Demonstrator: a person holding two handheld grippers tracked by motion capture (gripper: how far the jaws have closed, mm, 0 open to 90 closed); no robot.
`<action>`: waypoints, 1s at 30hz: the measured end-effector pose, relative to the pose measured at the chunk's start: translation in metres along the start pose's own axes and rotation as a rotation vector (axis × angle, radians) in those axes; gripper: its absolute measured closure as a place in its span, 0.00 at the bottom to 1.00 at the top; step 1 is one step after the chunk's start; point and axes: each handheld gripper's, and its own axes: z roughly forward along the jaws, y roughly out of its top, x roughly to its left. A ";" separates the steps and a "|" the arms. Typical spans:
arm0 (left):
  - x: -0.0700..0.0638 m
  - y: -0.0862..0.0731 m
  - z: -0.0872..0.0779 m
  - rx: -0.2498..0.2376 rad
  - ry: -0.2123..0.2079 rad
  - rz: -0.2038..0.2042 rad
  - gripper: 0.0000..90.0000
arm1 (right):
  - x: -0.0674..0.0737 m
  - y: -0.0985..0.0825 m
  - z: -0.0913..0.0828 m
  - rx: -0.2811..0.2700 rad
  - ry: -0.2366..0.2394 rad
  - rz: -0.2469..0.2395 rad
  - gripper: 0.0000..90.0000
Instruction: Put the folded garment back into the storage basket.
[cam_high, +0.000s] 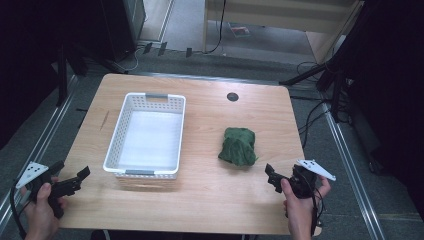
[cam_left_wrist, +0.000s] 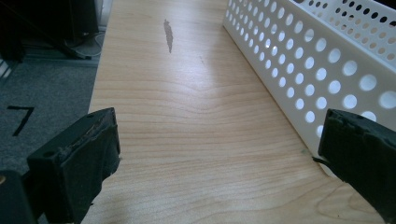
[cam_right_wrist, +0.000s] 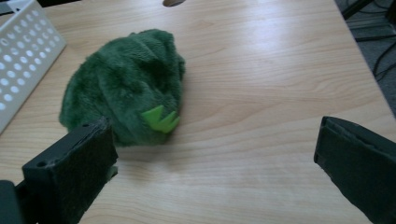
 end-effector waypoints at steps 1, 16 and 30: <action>0.000 0.000 0.000 0.000 0.000 0.000 0.00 | 0.002 0.001 0.001 0.002 0.004 -0.002 0.00; -0.001 0.000 0.002 0.010 0.001 0.009 0.00 | 0.049 0.026 0.040 0.084 0.036 0.018 0.00; -0.002 0.000 0.001 0.007 0.004 0.014 0.00 | 0.083 0.050 0.076 0.150 0.038 0.032 0.00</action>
